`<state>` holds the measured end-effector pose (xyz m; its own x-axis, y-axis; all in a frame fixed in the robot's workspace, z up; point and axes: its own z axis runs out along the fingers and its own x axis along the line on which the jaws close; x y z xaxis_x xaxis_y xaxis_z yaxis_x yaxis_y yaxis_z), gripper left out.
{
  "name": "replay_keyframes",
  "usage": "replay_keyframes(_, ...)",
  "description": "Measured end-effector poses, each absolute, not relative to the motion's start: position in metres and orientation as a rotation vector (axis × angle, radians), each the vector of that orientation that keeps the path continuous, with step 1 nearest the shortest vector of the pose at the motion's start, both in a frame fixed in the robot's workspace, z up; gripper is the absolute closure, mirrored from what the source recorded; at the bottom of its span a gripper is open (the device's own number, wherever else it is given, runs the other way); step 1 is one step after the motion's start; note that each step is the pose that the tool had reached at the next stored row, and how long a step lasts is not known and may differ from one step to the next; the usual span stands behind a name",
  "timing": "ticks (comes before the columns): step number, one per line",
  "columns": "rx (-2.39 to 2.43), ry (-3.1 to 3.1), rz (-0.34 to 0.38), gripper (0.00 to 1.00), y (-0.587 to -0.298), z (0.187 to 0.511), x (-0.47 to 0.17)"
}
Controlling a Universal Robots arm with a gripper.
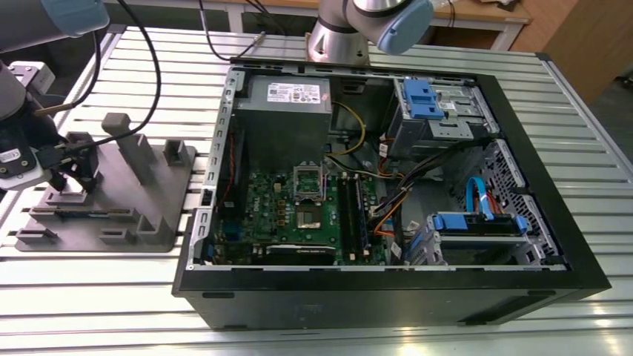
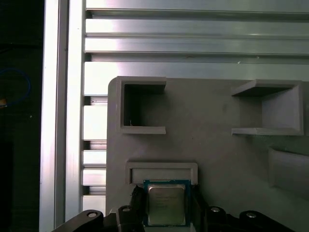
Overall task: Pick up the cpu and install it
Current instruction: 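Pick up the cpu and move it towards the insertion slot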
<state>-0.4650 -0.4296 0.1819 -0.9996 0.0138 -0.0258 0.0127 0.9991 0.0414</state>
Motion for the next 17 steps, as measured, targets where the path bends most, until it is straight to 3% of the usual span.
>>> replay_keyframes(17,0.02,3.115,0.064,0.5,-0.4297,0.1831,-0.4646)
